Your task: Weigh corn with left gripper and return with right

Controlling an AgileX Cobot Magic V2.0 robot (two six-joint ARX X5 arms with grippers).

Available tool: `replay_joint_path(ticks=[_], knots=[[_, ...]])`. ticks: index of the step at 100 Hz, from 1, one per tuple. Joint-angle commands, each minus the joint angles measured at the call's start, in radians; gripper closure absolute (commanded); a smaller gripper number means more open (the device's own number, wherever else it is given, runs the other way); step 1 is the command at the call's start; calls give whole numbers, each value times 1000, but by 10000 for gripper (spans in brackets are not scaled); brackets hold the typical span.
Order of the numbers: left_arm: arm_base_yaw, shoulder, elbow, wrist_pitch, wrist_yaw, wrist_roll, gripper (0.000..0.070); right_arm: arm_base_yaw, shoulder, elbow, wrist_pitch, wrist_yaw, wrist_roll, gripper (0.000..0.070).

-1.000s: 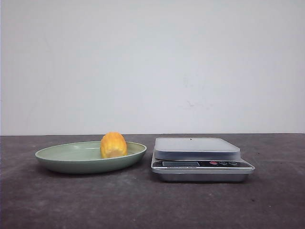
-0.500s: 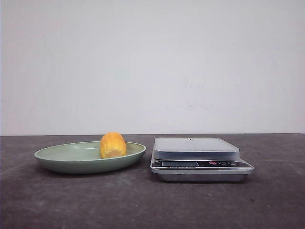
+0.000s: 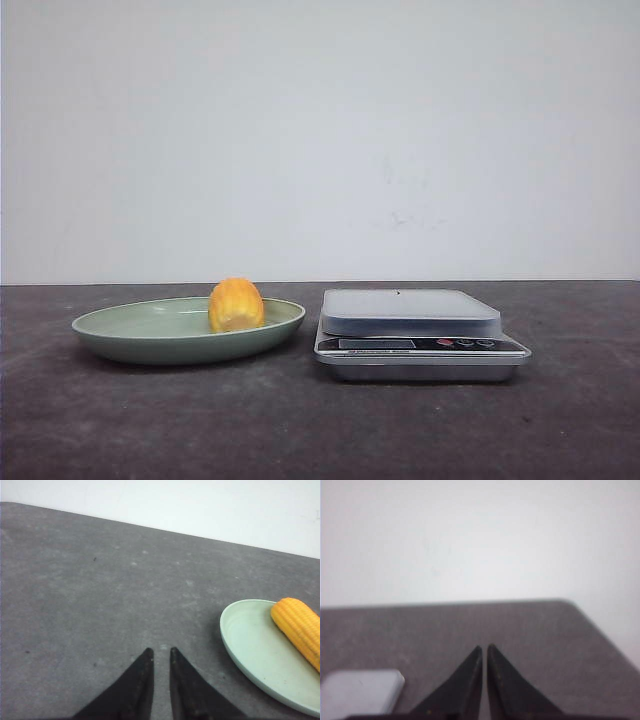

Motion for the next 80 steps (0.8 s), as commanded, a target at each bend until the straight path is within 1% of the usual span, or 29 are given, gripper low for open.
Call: replay_joint_path(ticks=[1, 7, 15, 30, 40, 44, 46, 55, 65, 80], knots=[[3, -1, -16, -5, -1, 9, 683, -28, 3, -77, 42, -48, -8, 688], [3, -1, -16, -2, -2, 9, 682, -56, 11, -152, 96, -97, -8, 688], [3, 2, -16, -5, -2, 9, 682, -91, 2, -246, 171, -122, -8, 688], [3, 2, -16, -4, -2, 9, 683, -127, -1, -372, 312, -121, -9, 688], [3, 2, -16, -4, -2, 9, 682, -136, -1, -441, 369, -114, -10, 688], [3, 2, -16, -4, -2, 9, 683, -136, -1, -459, 370, -114, -10, 688], [3, 2, -16, -4, -2, 9, 682, -136, -1, -460, 343, -114, -12, 688], [3, 2, -16, -3, -2, 9, 682, -136, -1, -460, 306, -98, -21, 688], [3, 2, -16, -3, -2, 9, 682, -136, -1, -460, 285, -93, -31, 688], [3, 2, -16, -3, -2, 9, 683, -136, -1, -460, 288, -98, -30, 688]])
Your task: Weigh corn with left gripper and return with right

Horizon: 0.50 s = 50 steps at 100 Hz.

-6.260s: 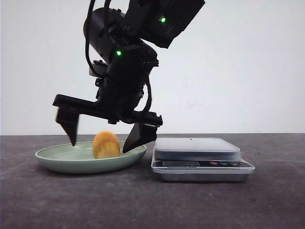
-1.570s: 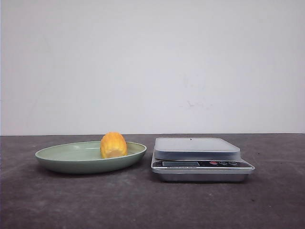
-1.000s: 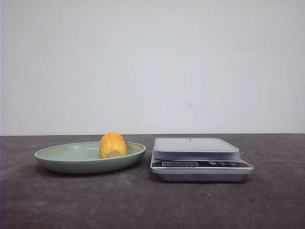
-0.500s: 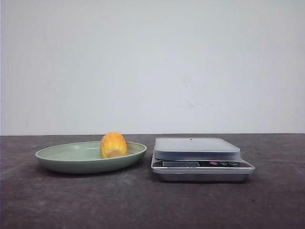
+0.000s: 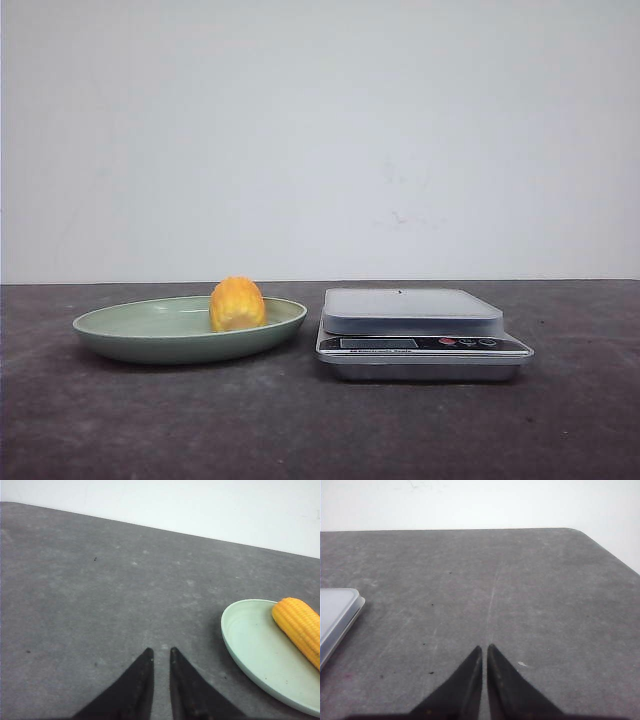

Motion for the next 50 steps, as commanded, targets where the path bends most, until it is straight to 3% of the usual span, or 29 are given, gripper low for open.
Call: replay_joint_path(ticks=[1, 50], knots=[[2, 0, -16, -3, -1, 9, 683, -1, -1, -4, -7, -2, -10, 688], [2, 0, -16, -3, -1, 9, 683, -1, -1, -4, 17, -2, -10, 688]])
